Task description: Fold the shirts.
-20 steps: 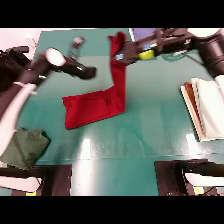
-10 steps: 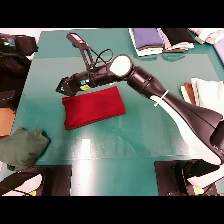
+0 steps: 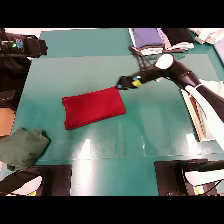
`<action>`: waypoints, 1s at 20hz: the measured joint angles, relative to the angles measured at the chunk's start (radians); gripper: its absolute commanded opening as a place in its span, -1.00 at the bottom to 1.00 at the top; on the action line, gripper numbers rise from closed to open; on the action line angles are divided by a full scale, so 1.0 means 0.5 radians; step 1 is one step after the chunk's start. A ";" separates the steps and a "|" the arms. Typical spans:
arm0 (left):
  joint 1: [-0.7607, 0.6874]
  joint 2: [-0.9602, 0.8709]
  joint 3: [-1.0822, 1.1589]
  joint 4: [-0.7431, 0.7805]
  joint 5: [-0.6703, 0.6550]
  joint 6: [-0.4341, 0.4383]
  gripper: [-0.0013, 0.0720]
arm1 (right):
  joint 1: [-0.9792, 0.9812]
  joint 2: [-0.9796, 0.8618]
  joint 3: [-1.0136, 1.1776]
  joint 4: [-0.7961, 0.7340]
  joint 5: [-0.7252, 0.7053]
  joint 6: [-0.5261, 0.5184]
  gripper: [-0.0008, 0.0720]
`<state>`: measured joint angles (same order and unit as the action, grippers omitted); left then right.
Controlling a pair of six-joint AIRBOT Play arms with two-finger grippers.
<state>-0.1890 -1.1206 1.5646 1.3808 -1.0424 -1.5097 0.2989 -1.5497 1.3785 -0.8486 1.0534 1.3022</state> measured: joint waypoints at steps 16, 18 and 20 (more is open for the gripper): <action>-0.119 0.000 -0.002 -0.043 0.023 0.051 -0.90 | 0.231 -0.753 0.481 0.450 -0.005 0.000 -0.94; -0.171 0.000 -0.002 -0.058 0.027 0.051 -0.90 | 0.177 -0.685 0.565 0.378 -0.024 -0.004 -0.94; -0.256 0.000 -0.002 -0.063 0.037 0.051 -0.90 | 0.051 -0.555 0.597 0.252 -0.034 0.011 -0.94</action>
<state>-0.3168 -1.1206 1.5639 1.3491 -1.0237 -1.4841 0.3244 -1.8275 1.6768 -0.7227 1.0367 1.3079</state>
